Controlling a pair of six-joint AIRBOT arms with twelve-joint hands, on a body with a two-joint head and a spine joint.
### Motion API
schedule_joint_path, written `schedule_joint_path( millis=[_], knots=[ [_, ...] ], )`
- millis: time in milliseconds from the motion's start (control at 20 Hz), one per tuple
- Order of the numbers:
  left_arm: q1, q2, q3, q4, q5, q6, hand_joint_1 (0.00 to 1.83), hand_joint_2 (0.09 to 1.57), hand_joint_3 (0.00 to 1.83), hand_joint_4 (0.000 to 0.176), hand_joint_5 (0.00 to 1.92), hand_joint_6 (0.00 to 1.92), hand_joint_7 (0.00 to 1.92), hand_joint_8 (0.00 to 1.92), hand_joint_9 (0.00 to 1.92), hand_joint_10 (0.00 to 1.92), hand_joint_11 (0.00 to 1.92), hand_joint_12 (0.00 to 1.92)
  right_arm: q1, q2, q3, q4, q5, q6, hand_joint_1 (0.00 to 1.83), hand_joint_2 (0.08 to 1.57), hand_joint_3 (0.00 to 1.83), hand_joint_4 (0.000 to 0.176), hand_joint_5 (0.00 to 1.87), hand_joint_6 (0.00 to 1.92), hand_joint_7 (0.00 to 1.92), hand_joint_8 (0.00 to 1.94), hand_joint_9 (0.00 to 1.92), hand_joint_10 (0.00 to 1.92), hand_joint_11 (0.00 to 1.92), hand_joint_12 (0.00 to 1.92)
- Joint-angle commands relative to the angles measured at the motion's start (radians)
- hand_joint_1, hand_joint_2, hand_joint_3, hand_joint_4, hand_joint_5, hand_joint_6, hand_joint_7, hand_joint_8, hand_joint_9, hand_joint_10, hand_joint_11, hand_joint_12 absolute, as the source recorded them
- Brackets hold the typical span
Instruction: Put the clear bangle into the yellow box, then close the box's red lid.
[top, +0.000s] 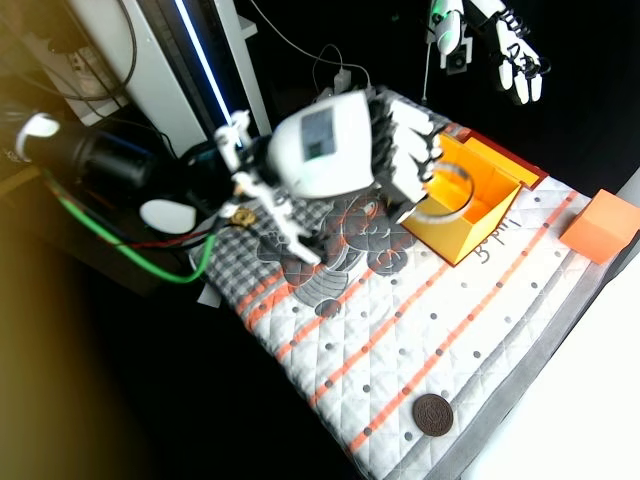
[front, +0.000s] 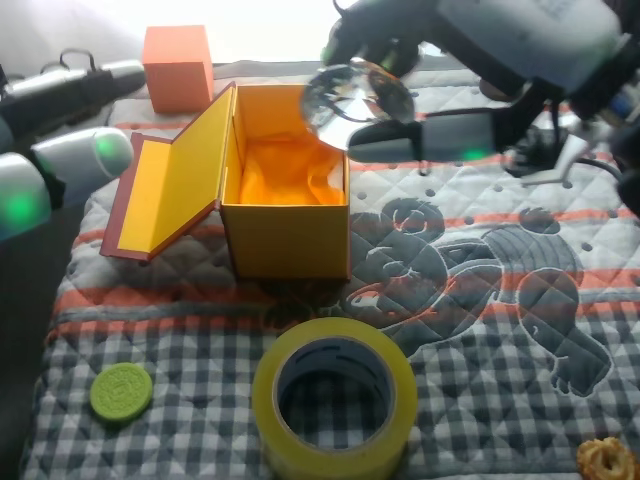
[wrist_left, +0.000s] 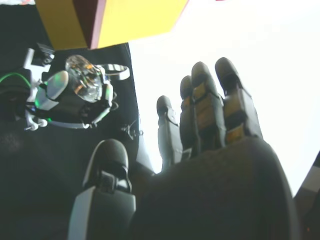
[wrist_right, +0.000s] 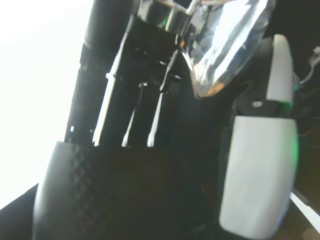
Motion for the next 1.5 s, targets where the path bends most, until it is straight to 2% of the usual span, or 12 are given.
schedule_joint_path(
  millis=[0,50,100,300,400,700,750,800,900,1050,1250,1450],
  knots=[
    [-0.015,-0.008,0.008,0.010,-0.108,-0.007,0.19,1.22,0.00,0.176,0.33,0.00,0.31,0.00,0.29,0.00,0.00,0.62,0.021,-0.018,0.011,0.017,0.123,0.010,1.25,1.11,0.00,0.000,0.91,0.91,1.06,1.17,1.15,1.21,1.07,1.55],
    [-0.018,-0.011,0.011,0.011,-0.106,-0.007,0.22,1.21,0.00,0.176,0.35,0.00,0.34,0.00,0.31,0.00,0.00,0.68,0.025,-0.035,0.018,0.017,0.113,0.010,1.25,1.13,0.00,0.000,1.00,0.73,0.95,1.30,0.95,1.28,0.83,1.65],
    [-0.027,-0.017,0.018,0.016,-0.100,-0.007,0.22,1.21,0.00,0.176,0.35,0.00,0.33,0.00,0.31,0.00,0.00,0.69,0.035,-0.074,0.036,0.015,0.086,0.009,1.27,1.10,0.00,0.000,0.89,0.97,1.18,0.80,1.35,0.45,1.24,0.85],
    [-0.052,-0.028,0.029,0.025,-0.081,-0.007,0.31,1.21,0.00,0.176,0.33,0.00,0.34,0.00,0.35,0.01,0.00,0.66,0.040,-0.115,0.061,0.019,0.024,0.009,1.15,1.15,0.00,0.000,0.91,1.06,1.33,0.14,1.49,0.06,1.31,0.59],
    [-0.061,-0.035,0.034,0.026,-0.073,-0.007,0.31,1.20,0.00,0.176,0.33,0.00,0.29,0.00,0.32,0.00,0.00,0.62,0.040,-0.139,0.079,0.021,-0.015,0.009,1.28,1.07,0.00,0.000,0.95,0.88,1.25,0.67,1.50,0.02,1.22,0.76],
    [-0.063,-0.037,0.033,0.027,-0.073,-0.007,0.23,1.22,0.00,0.176,0.28,0.00,0.26,0.00,0.30,0.00,0.02,0.61,0.040,-0.149,0.084,0.021,-0.040,0.009,1.23,1.10,0.00,0.000,0.94,1.00,1.10,0.83,1.30,0.00,0.96,0.83],
    [-0.063,-0.037,0.033,0.027,-0.073,-0.007,0.23,1.22,0.01,0.171,0.28,0.00,0.27,0.00,0.30,0.00,0.02,0.61,0.039,-0.150,0.085,0.023,-0.042,0.009,1.11,1.16,0.00,0.000,0.88,1.12,0.98,0.33,1.10,0.00,0.74,0.88],
    [-0.063,-0.037,0.033,0.027,-0.073,-0.007,0.22,1.22,0.00,0.173,0.28,0.00,0.27,0.00,0.30,0.00,0.01,0.61,0.039,-0.150,0.085,0.024,-0.044,0.009,0.87,1.16,0.00,0.000,0.68,0.43,0.78,0.09,0.81,0.00,0.46,0.80],
    [-0.064,-0.037,0.033,0.027,-0.073,-0.007,0.22,1.23,0.01,0.172,0.29,0.01,0.27,0.00,0.29,0.00,0.00,0.60,0.039,-0.151,0.086,0.025,-0.051,0.009,0.53,1.14,0.00,0.010,0.42,0.02,0.42,0.00,0.44,0.00,0.10,0.92],
    [-0.064,-0.039,0.033,0.027,-0.073,-0.007,0.25,1.22,0.00,0.175,0.29,0.00,0.29,0.01,0.32,0.01,0.02,0.61,0.038,-0.151,0.089,0.025,-0.060,0.008,0.12,1.19,0.00,0.042,0.10,0.00,0.24,0.00,0.29,0.00,0.00,0.95],
    [-0.064,-0.039,0.031,0.027,-0.071,-0.007,0.21,1.24,0.00,0.175,0.28,0.00,0.30,0.00,0.34,0.00,0.00,0.54,0.038,-0.151,0.091,0.037,-0.072,0.001,0.00,1.17,0.00,0.032,0.00,0.00,0.19,0.00,0.15,0.01,0.00,0.01],
    [-0.064,-0.034,0.020,0.026,-0.076,-0.007,0.18,1.23,0.00,0.168,0.34,0.01,0.33,0.00,0.31,0.00,0.00,0.52,0.018,-0.109,0.055,0.037,-0.032,0.001,0.00,1.14,0.01,0.061,0.00,0.00,0.17,0.01,0.16,0.04,0.01,0.36]
  ],
)
